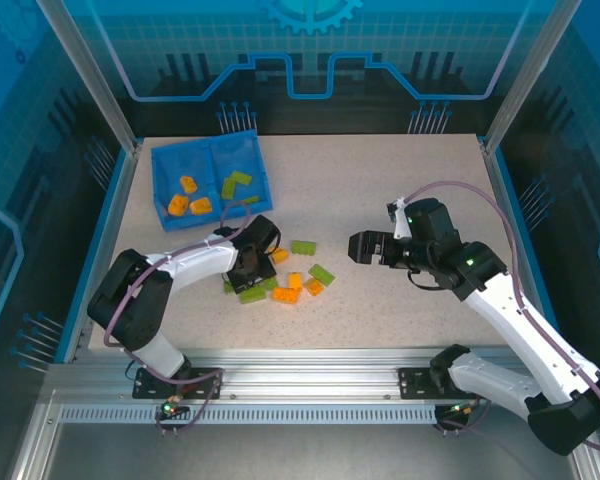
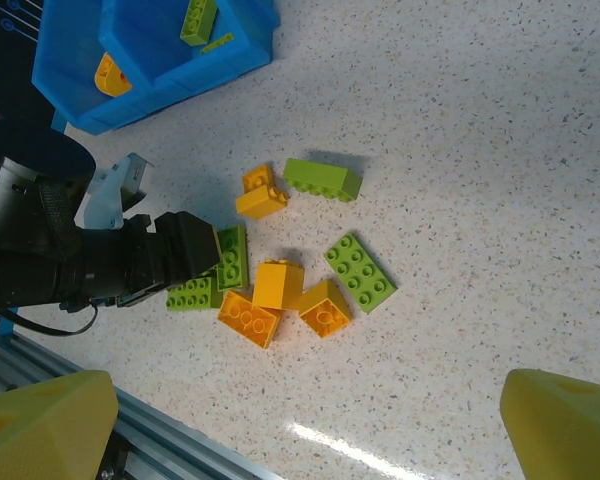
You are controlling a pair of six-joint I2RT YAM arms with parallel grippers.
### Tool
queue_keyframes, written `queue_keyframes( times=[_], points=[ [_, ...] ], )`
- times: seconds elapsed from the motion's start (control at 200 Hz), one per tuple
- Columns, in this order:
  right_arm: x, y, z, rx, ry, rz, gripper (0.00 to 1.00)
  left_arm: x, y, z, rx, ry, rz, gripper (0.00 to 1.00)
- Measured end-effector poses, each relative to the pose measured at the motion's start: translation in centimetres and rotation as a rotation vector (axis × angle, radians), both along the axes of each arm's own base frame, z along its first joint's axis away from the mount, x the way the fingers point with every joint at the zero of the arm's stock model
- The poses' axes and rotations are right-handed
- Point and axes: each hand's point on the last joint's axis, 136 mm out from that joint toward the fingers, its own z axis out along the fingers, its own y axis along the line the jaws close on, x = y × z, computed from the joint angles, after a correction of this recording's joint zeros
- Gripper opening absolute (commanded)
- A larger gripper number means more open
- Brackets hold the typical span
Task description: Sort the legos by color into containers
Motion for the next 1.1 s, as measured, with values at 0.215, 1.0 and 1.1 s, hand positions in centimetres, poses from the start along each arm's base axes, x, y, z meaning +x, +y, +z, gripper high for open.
queue_keyframes(
  times=[0.215, 1.0, 1.1],
  points=[
    [0.0, 0.0, -0.1, 0.0, 0.001, 0.001, 1.0, -0.2, 0.5, -0.3, 0.03, 0.007, -0.003, 0.44],
    [-2.2, 5.6, -2.2, -0.051, 0.012, 0.246, 1.0, 10.0, 1.6, 15.2, 0.13, -0.403, -0.086, 0.26],
    [-2.1, 5.1, -1.6, -0.052, -0.012, 0.221, 1.0, 14.5, 3.4, 17.1, 0.18, -0.455, -0.046, 0.24]
  ],
)
